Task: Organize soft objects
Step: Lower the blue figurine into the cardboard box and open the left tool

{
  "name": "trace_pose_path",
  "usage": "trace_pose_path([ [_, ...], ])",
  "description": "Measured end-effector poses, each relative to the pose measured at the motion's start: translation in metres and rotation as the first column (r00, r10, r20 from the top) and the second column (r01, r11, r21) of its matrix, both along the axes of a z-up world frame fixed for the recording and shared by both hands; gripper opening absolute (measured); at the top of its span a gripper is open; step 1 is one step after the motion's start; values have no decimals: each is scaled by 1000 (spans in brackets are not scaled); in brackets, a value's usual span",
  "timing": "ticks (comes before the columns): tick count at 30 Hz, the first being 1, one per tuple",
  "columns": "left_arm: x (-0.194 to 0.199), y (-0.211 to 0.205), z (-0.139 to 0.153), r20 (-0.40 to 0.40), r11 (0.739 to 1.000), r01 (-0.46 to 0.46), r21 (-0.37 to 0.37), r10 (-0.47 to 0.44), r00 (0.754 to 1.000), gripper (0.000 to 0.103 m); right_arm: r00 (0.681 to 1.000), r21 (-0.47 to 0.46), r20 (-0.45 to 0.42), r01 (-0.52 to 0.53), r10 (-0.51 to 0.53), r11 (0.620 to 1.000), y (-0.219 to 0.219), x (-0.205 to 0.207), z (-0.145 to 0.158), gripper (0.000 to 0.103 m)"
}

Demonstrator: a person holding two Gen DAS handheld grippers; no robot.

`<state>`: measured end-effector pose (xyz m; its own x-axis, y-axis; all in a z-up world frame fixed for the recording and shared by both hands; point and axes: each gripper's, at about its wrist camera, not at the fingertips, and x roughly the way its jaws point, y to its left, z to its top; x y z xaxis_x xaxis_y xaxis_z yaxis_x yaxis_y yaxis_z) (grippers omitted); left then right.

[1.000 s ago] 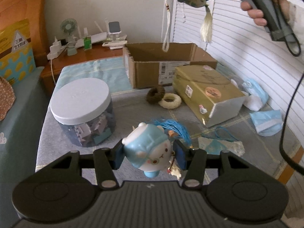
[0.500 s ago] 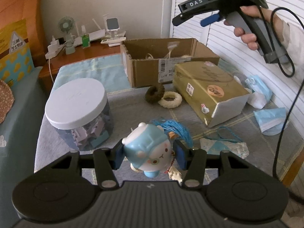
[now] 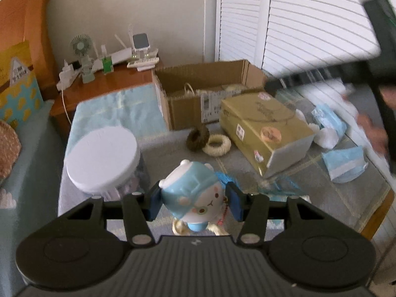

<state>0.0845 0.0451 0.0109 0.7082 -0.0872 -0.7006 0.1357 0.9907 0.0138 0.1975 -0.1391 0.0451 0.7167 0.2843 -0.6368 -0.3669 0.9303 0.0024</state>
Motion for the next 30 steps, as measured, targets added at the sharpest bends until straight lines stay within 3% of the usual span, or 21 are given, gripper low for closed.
trace_pose_path([
  [10, 52, -12, 36, 61, 999, 42, 31, -44, 997, 53, 1000, -44, 21, 18, -17, 999, -11, -63, -14, 103],
  [18, 115, -20, 40, 46, 997, 56, 44, -58, 997, 54, 1000, -42, 6, 17, -17, 999, -16, -71, -18, 103],
  [25, 178, -23, 36, 28, 999, 12, 45, -13, 1000, 54, 1000, -65, 21, -4, 6, 998, -13, -75, -17, 103],
  [27, 193, -22, 33, 36, 999, -5, 35, 4, 999, 56, 1000, -62, 20, -4, 5, 998, -13, -73, -15, 103],
  [30, 209, -18, 28, 35, 999, -39, 22, 38, 999, 79, 1000, -57, 19, 3, -2, 998, -15, -70, -15, 103],
])
